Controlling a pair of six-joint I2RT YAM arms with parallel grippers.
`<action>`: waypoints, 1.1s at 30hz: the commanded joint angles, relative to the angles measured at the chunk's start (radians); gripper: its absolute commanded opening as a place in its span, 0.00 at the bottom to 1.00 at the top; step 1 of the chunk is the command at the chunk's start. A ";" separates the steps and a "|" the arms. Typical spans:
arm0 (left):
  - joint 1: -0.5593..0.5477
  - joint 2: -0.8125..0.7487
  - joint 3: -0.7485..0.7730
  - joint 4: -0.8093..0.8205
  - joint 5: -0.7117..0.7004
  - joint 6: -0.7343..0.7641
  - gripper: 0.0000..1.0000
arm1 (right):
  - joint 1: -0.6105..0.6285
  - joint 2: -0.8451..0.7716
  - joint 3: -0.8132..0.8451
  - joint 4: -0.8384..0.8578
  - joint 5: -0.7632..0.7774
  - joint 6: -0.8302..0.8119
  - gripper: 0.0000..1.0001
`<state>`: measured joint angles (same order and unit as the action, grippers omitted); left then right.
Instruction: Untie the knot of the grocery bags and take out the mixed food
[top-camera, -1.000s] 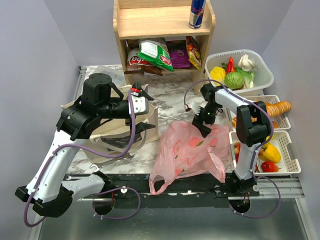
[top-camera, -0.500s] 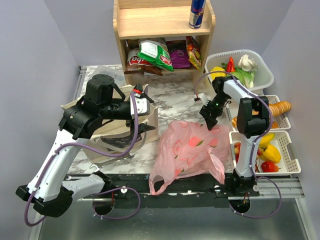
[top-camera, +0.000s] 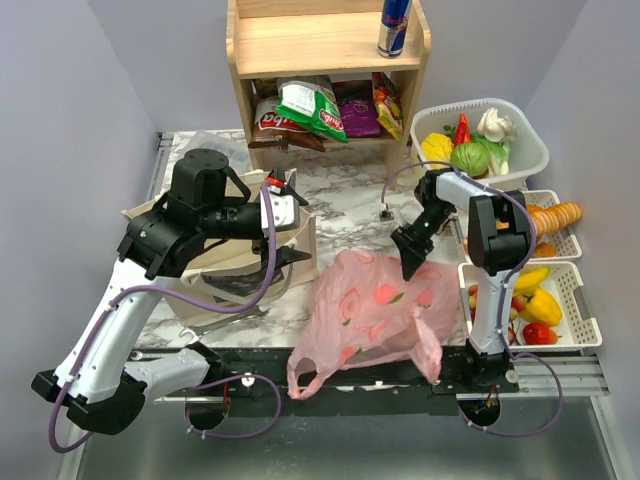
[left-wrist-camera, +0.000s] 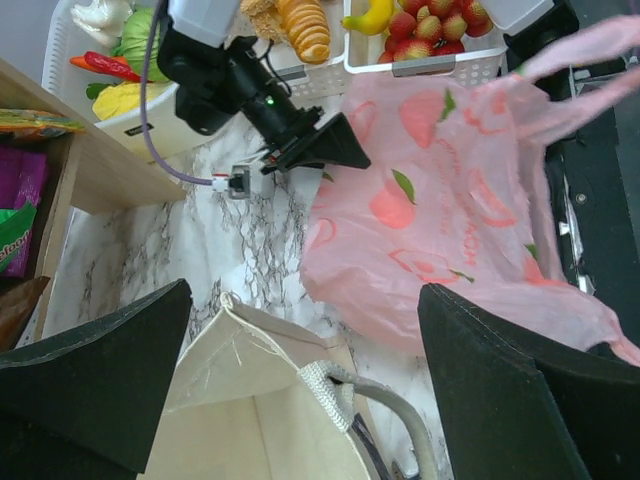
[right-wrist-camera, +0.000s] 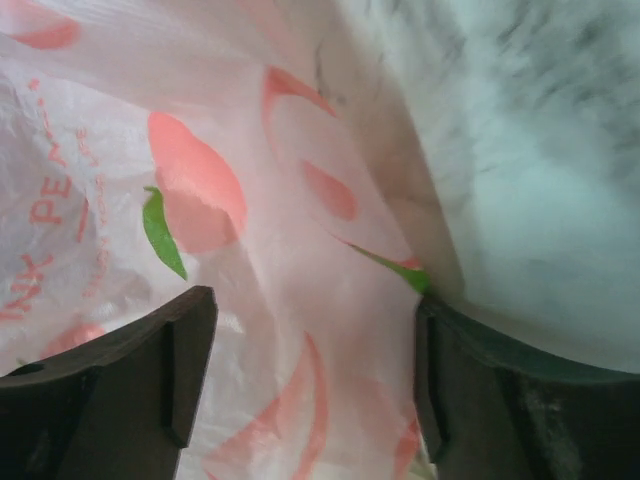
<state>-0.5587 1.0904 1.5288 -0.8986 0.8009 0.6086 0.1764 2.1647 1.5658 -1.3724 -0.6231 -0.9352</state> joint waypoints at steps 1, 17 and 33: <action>-0.005 -0.006 -0.010 0.020 0.027 -0.023 0.98 | 0.018 0.018 -0.148 0.073 -0.009 0.013 0.68; -0.007 -0.005 0.019 0.056 -0.014 -0.068 0.98 | 0.016 -0.686 -0.098 0.334 -0.061 0.136 0.01; -0.049 0.144 0.283 0.199 0.082 -0.030 0.99 | 0.017 -1.101 0.062 0.566 -0.227 0.278 0.01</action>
<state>-0.5598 1.1282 1.7107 -0.6796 0.7872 0.5343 0.1909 1.0439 1.5814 -0.8902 -0.7300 -0.8284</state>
